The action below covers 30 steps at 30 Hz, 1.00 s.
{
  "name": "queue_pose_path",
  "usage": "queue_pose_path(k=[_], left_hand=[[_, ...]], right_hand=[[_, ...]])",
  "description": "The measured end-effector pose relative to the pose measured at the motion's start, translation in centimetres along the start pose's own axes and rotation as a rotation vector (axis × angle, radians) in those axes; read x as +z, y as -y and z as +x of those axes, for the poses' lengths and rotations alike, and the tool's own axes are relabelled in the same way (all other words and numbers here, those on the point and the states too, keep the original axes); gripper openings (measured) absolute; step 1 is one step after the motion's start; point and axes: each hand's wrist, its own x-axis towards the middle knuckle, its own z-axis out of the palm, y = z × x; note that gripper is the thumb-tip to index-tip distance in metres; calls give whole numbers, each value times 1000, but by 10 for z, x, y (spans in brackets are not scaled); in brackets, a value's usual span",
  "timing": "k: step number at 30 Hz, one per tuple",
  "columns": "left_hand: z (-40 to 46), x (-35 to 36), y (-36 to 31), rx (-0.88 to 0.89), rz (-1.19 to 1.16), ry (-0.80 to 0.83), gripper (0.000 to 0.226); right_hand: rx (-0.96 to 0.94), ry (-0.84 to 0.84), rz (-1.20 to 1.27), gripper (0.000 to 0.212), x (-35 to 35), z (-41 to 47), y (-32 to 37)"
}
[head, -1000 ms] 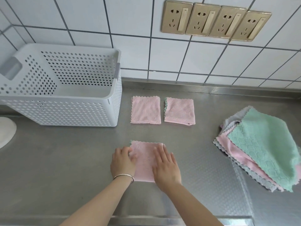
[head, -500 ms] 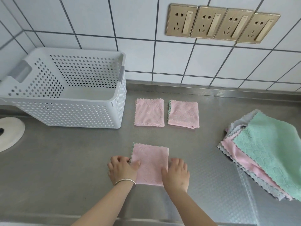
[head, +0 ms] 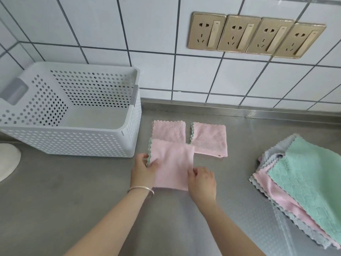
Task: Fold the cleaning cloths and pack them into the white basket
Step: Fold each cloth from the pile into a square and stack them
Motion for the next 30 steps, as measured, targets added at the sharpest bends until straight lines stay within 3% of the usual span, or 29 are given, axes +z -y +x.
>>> queue_pose_path(k=[4,8,20,25,28,30], left_hand=[[48,12,-38,56,-57,-35,44],[90,29,-48,25,-11,-37,51],[129,57,-19,-64,290,-75,54],[112,60,-33,225,587,-255,65],[84,80,-55,540,434,-216,64],[59,103,-71,701,340,-87,64]], right_hand=[[-12,7,96,30,-14,64,34],[7,47,21,34,-6,112,50],[6,51,-121,32,34,147,40],[-173,-182,102,24,4,141,40],[-262,-387,200,21,-27,116,3],[-224,-456,141,24,-47,97,-42]])
